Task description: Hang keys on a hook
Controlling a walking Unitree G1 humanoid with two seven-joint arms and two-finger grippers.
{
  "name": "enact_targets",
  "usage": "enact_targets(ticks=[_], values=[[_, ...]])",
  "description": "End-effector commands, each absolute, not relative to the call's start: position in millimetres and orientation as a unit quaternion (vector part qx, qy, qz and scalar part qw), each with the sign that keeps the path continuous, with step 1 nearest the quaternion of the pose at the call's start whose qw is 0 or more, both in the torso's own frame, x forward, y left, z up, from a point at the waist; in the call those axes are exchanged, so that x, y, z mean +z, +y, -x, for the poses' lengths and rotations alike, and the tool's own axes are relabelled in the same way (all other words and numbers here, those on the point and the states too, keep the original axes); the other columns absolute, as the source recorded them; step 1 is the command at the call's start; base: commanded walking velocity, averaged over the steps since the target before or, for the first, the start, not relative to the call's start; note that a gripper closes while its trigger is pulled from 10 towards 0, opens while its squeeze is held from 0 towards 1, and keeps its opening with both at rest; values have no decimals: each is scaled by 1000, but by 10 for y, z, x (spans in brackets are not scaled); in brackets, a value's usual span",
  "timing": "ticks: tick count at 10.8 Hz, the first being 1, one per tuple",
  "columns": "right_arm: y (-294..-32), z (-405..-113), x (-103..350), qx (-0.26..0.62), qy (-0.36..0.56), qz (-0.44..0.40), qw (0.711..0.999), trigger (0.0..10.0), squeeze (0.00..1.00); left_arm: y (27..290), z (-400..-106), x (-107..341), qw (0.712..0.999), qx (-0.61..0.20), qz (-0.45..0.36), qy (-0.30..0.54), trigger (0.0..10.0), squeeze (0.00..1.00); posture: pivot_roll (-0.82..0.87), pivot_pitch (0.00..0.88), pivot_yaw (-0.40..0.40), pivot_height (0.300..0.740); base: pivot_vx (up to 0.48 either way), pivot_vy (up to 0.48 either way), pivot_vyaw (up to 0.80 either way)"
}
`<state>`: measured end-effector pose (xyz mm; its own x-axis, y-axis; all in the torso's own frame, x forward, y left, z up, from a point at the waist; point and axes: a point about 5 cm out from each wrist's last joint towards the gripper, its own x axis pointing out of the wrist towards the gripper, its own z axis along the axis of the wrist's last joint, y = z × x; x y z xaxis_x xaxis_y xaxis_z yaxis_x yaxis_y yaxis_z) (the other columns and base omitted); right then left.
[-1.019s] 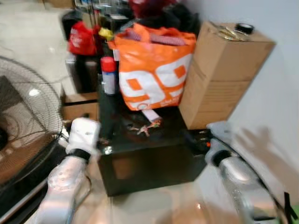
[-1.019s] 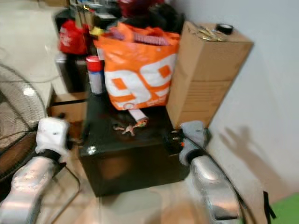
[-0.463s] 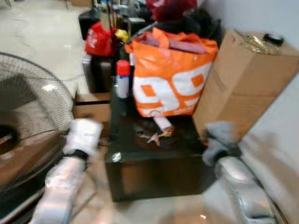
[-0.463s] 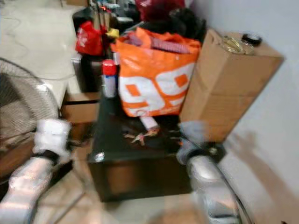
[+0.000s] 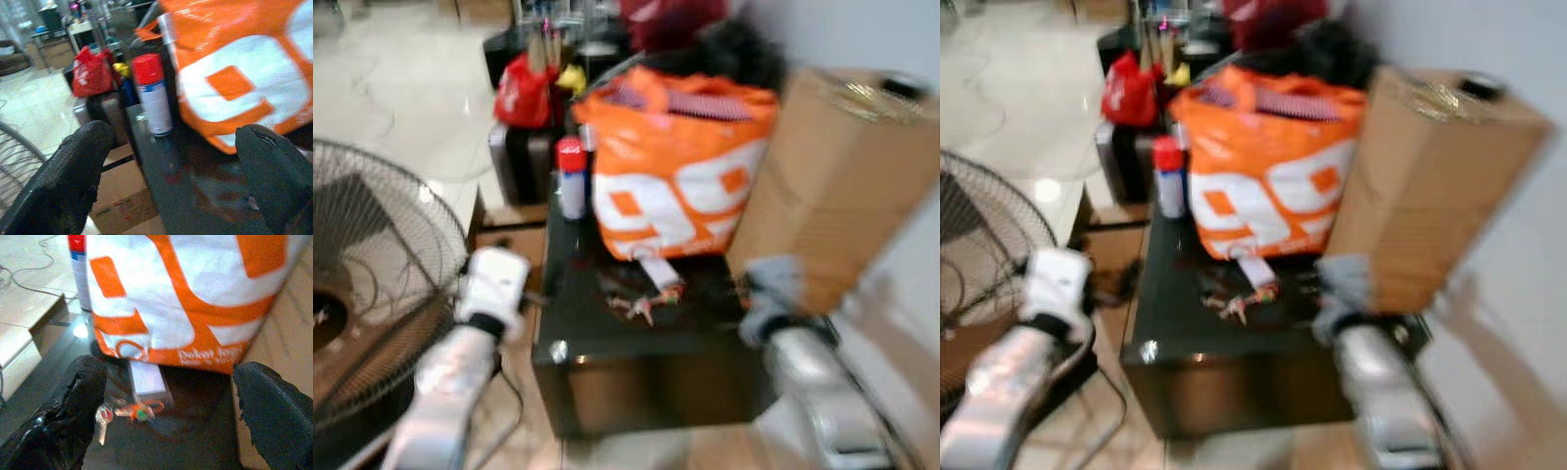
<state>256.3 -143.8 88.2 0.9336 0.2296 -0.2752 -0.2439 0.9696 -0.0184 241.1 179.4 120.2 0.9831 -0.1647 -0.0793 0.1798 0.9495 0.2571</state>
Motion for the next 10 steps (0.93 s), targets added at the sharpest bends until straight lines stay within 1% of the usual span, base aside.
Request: enact_targets(ticks=[1, 4, 7, 9, 10], values=[[-1593, -2571, 910, 96, 132, 35, 986, 10000, 1000, 1708, -2438, 1223, 986, -104, -129, 22, 10000, 380, 62, 0, -27, 740, 349, 0, 0], [-1606, -2581, 903, 97, 137, 37, 985, 10000, 1000, 1689, -2405, 1205, 987, -99, -124, 25, 10000, 384, 69, 0, -49, 740, 345, 0, 0], [-1607, -2618, 920, 104, 136, 40, 984, 10000, 1000, 1686, -2381, 1184, 988, -94, -123, 28, 10000, 384, 70, 0, -54, 740, 346, 0, 0], [-1586, -2613, 892, 111, 144, 45, 982, 10000, 1000, 1699, -2379, 1181, 987, -95, -126, 30, 10000, 376, 71, 0, -53, 740, 349, 0, 0], [-1592, -2594, 843, 121, 164, 58, 977, 10000, 1000, 1700, -2367, 1152, 985, -99, -132, 38, 10000, 353, 68, 0, -54, 740, 270, 0, 0]])
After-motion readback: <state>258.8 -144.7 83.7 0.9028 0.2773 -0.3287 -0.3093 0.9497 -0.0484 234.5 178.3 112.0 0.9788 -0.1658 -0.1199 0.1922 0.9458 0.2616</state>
